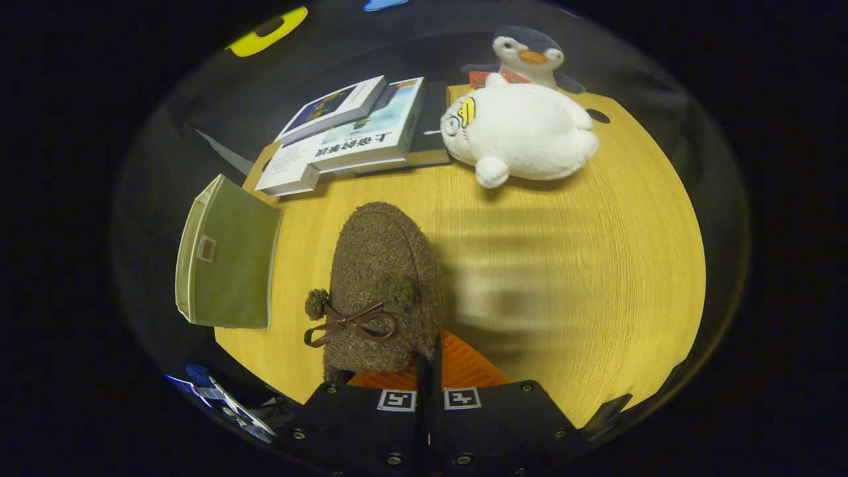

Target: Open the storage box then place both shoes into the box .Put the left shoe in first, then the right shoe, with the right side of both shoes facing outward in a uniform manner.

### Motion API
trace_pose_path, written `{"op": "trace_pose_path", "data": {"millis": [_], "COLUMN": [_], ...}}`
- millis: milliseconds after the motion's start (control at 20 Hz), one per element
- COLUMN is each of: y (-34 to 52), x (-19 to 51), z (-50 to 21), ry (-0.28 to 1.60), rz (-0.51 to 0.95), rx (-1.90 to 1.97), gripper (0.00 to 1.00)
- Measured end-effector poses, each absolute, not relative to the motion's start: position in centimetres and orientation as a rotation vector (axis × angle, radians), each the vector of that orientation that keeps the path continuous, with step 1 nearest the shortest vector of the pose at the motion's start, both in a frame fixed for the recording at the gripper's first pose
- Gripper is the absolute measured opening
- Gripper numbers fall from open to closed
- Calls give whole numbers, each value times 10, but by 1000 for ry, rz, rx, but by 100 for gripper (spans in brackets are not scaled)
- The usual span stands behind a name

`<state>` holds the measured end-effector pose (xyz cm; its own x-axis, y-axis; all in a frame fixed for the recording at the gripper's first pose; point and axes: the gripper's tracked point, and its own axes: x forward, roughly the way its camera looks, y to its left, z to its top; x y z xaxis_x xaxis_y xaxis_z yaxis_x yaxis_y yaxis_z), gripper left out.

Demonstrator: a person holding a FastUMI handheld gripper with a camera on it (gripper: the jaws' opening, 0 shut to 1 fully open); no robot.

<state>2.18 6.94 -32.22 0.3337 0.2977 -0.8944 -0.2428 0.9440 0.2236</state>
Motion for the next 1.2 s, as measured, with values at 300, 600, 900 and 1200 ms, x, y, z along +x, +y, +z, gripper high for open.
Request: {"op": "trace_pose_path", "data": {"millis": [300,600,900,1200], "y": [134,204,275,335], "x": [32,43,54,58], "z": [-272,-232,-208,-204], "ry": [1153,1113,1083,1080], "rz": [440,523,593,633], "rx": [22,-40,-70,-100], "gripper": [1,1,1,1]}}
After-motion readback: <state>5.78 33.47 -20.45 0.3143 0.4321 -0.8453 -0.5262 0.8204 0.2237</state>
